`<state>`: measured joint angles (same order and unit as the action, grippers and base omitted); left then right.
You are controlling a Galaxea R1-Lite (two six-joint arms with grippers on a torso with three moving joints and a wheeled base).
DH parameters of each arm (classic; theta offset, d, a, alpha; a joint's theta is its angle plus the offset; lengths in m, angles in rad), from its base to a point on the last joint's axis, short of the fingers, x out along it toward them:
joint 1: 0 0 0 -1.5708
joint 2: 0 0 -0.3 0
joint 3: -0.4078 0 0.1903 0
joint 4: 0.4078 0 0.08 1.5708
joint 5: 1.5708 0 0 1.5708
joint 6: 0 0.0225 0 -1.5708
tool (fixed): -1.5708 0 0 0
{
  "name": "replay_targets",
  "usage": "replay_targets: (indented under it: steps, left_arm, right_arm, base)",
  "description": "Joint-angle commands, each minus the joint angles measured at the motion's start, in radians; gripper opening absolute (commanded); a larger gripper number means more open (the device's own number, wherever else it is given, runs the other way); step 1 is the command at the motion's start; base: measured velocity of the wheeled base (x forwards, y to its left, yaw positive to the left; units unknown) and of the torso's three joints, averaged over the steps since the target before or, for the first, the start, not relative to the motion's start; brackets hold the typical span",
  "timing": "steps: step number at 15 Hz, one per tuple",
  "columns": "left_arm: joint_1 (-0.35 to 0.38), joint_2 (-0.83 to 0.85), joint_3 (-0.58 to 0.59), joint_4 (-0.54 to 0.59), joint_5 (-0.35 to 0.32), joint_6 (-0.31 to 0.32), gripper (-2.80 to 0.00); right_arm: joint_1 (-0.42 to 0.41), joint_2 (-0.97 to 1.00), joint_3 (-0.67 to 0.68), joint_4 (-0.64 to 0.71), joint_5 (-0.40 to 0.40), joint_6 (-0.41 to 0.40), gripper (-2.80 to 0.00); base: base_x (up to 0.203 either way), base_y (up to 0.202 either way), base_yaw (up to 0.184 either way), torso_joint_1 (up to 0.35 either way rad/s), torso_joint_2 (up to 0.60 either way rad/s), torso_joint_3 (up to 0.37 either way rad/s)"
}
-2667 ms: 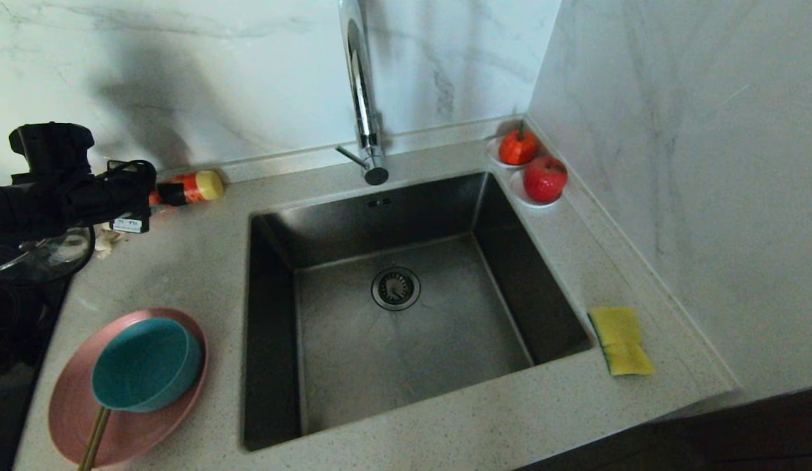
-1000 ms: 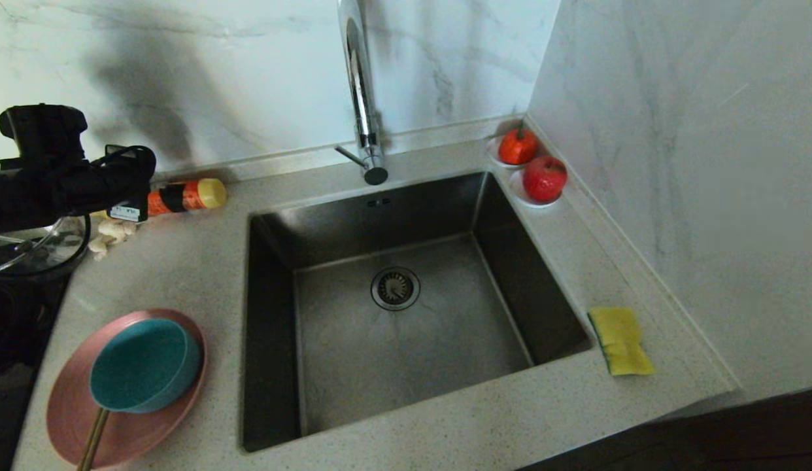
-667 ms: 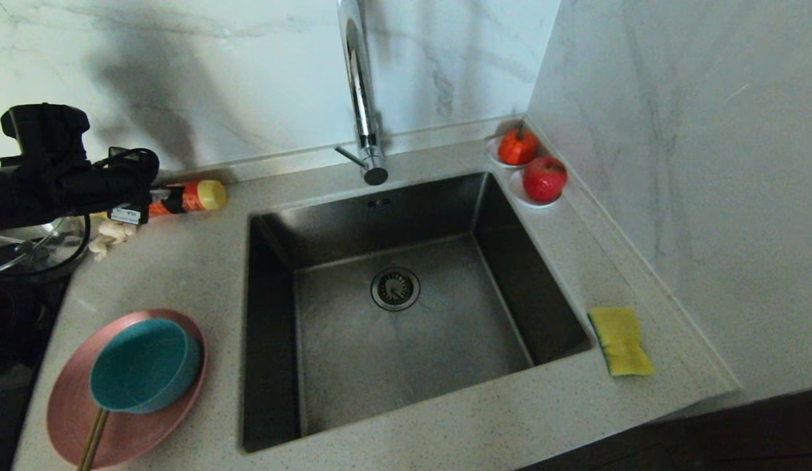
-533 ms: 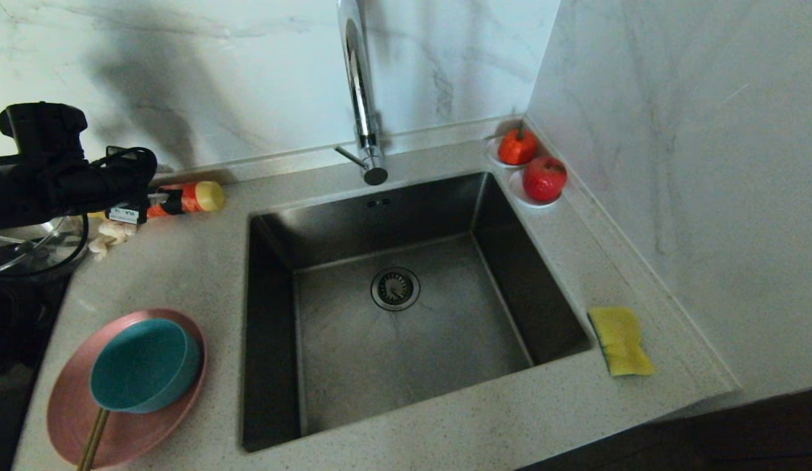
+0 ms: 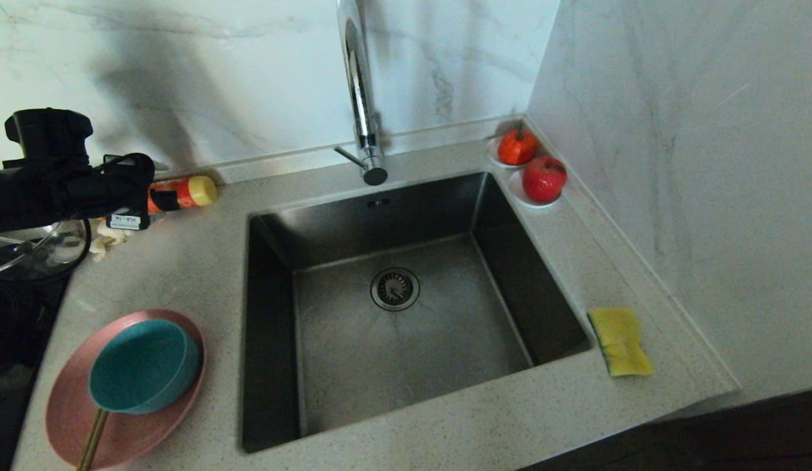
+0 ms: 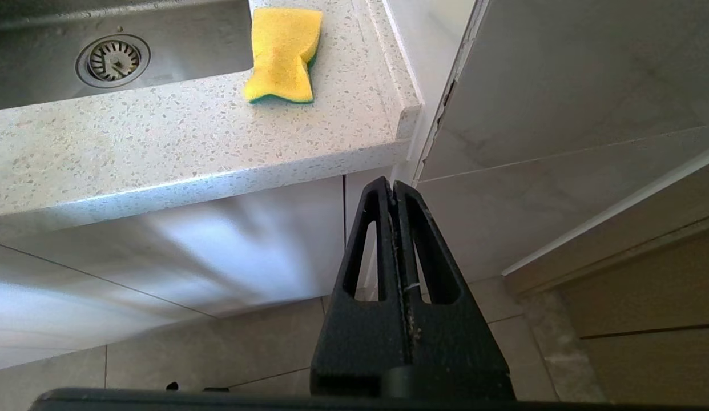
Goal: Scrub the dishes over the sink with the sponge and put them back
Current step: Grab the dish soap
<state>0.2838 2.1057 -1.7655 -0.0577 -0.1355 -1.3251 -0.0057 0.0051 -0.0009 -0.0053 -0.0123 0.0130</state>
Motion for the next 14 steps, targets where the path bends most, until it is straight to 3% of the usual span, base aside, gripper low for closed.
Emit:
replay_targets:
  steps: [1, 6, 10, 14]
  left_arm:
    - [0.003, -0.003, -0.006, 0.022, 0.001, -0.009, 0.0]
    - [0.017, 0.022, -0.005, 0.024, -0.006, -0.034, 0.0]
    - [0.029, 0.032, 0.005, 0.019, -0.063, -0.033, 0.0]
    - [0.032, 0.039, 0.009, -0.018, -0.075, -0.028, 0.0]
  right_arm:
    - [0.0, 0.001, 0.001, -0.001, 0.0, 0.001, -2.8]
    - [0.0, 0.001, 0.0, -0.001, 0.0, 0.001, -2.8]
    - [0.0, 0.0, 0.0, -0.001, 0.0, 0.0, -2.8]
    - [0.0, 0.001, 0.0, -0.001, 0.0, 0.001, -2.8]
  base:
    - [0.0, 0.0, 0.0, 0.0, 0.0, 0.0]
    - [0.0, 0.0, 0.0, 0.0, 0.0, 0.0]
    - [0.0, 0.0, 0.0, 0.0, 0.0, 0.0]
    - [0.0, 0.0, 0.0, 0.0, 0.0, 0.0]
